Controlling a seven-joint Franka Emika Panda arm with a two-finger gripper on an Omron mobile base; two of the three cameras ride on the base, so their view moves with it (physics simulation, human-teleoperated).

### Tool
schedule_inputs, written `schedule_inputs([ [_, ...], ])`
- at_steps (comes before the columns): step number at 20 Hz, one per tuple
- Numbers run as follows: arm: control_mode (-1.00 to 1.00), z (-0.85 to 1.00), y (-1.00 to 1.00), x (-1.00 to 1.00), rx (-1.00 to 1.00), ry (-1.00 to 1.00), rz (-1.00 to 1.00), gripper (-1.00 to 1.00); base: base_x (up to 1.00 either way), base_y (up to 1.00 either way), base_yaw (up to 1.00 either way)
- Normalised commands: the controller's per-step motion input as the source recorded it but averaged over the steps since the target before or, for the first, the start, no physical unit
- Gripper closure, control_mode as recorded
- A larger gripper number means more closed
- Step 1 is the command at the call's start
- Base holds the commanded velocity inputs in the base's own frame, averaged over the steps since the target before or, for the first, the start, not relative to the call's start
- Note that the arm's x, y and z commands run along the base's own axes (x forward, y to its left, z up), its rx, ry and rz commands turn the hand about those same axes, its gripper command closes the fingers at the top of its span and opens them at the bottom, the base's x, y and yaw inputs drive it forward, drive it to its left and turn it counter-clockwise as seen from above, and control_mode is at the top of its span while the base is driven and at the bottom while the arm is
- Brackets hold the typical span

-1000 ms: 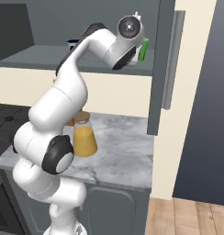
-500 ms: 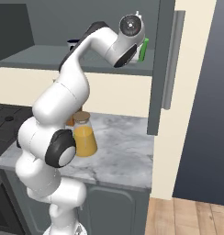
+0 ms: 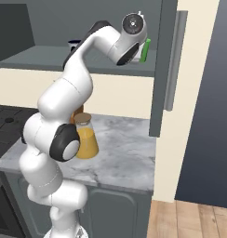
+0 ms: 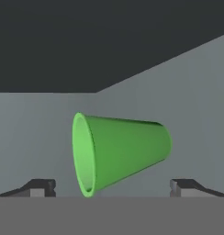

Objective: There is a tray on the dining counter. Grab the cup, mug, and pitcher and place them on the tray. The pitcher may be placed next to the tray if it cannot fit the tray.

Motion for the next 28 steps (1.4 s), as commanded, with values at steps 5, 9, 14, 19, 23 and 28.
schedule_inputs([
  [5, -1.0, 0.0, -0.02, 0.12, 0.0, 0.02, 0.0, -1.0, 0.0, 0.0, 0.0],
  [9, -1.0, 0.0, -0.09, 0.09, 0.0, 0.02, 0.0, -1.0, 0.0, 0.0, 0.0],
  [14, -1.0, -0.04, -0.11, 0.02, 0.0, 0.02, 0.0, -1.0, 0.0, 0.0, 0.0],
  [19, -1.0, -0.08, -0.09, 0.0, 0.0, 0.02, 0.0, -1.0, 0.0, 0.0, 0.0],
  [23, -1.0, -0.12, -0.04, 0.04, 0.0, 0.03, 0.0, -1.0, 0.0, 0.0, 0.0],
  [28, -1.0, -0.11, 0.0, 0.13, 0.0, 0.01, 0.0, -1.0, 0.0, 0.0, 0.0],
])
